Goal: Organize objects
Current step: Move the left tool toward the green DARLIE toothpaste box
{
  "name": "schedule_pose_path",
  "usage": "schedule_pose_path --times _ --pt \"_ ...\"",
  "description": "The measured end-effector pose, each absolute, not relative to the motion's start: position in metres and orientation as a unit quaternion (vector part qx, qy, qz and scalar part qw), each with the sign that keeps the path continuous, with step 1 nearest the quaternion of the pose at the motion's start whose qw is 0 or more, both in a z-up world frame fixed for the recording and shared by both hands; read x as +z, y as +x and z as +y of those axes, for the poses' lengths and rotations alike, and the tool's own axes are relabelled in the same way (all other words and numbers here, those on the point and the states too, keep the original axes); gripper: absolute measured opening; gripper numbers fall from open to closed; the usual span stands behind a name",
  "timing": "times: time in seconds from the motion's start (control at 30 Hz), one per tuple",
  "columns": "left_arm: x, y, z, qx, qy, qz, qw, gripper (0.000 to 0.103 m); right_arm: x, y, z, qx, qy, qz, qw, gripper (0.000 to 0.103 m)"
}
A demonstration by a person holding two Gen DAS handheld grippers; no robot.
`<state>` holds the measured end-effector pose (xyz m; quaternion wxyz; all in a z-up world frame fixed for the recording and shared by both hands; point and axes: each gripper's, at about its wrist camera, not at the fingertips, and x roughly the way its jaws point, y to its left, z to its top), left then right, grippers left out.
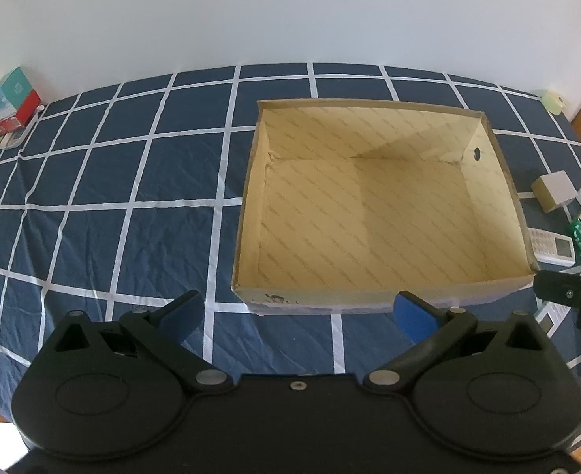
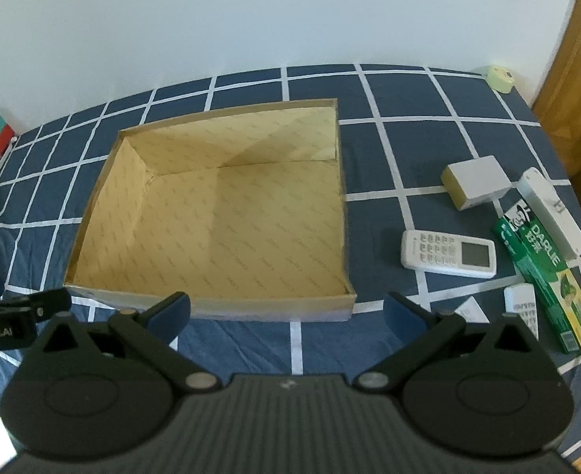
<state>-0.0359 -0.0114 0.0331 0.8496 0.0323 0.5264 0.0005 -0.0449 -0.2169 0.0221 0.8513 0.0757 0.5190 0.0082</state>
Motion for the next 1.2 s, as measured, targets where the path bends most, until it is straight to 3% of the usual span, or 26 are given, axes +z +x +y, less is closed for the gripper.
schedule_pose_path --times 0.67,1.2 --pt "0.039 -0.057 -0.068 -0.084 0.091 0.514 0.849 0.103 0.029 -0.103 -0.278 -0.075 0.134 0.500 0.852 0.103" --pt "0.027 -0.043 -0.185 -0.184 0.158 0.509 0.826 0.103 0.031 -0.132 -0.373 -0.168 0.190 0.478 0.841 0.103"
